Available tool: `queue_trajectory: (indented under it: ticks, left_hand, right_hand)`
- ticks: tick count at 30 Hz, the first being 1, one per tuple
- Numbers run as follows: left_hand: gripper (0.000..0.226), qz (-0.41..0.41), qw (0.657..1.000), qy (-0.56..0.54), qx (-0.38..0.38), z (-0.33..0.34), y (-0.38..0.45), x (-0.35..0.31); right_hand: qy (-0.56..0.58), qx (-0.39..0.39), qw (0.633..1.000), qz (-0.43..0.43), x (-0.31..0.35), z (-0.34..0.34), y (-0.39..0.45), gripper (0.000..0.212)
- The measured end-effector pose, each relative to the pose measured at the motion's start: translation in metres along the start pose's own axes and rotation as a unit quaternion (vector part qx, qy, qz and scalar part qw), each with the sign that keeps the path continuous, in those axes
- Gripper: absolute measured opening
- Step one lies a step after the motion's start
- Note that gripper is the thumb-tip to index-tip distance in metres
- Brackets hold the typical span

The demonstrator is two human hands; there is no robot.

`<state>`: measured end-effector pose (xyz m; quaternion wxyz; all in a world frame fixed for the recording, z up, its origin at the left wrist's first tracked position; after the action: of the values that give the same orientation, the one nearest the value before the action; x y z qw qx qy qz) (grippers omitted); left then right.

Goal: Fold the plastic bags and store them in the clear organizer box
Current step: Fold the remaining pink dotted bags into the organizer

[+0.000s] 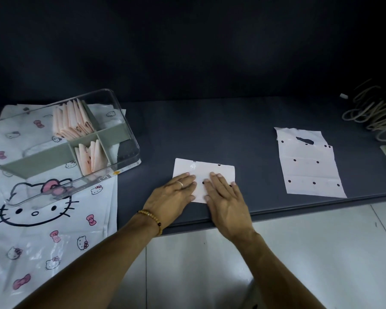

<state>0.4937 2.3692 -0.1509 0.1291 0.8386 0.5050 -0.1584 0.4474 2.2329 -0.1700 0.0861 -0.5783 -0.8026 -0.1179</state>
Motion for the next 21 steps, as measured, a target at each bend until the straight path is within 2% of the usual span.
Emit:
queue_trajectory:
  ticks: [3, 7, 10, 12, 18, 21]
  left_hand:
    - [0.034, 0.004, 1.000, 0.003, -0.001, 0.001, 0.000, 0.001]
    - [0.037, -0.007, 0.999, -0.014, 0.039, 0.006, 0.002, 0.005]
    - [0.037, -0.008, 0.999, -0.004, 0.047, 0.008, 0.004, 0.007]
    - [0.038, -0.012, 0.998, 0.001, 0.060, 0.010, 0.005, 0.008]
    - [0.050, 0.007, 0.997, 0.034, 0.065, 0.009, 0.004, 0.007]
    - [0.034, 0.043, 0.998, 0.048, 0.010, -0.001, 0.007, -0.002]
  right_hand:
    - [-0.013, 0.013, 1.000, 0.020, -0.028, -0.011, -0.018, 0.044]
    - [-0.054, 0.008, 0.997, 0.052, -0.041, -0.024, -0.031, 0.042]
    - [-0.065, -0.044, 0.997, 0.004, -0.016, -0.031, -0.019, 0.036]
    - [-0.057, -0.045, 0.996, -0.044, 0.001, -0.029, -0.010, 0.034]
    - [-0.070, -0.042, 0.996, -0.047, 0.004, -0.032, 0.003, 0.020]
    - [-0.048, -0.030, 0.998, -0.042, 0.003, -0.035, 0.003, 0.032]
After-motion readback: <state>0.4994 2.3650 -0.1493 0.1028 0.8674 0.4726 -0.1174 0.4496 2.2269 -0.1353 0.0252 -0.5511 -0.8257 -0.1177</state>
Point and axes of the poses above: each hand's wrist, its own y-axis towards the middle knuckle, its own z-axis out of the palm, x = y × z, the point moved 6 cm from there along y, towards the middle knuckle, and after that the axes turned 12 degrees about -z, right-handed, at the moved point
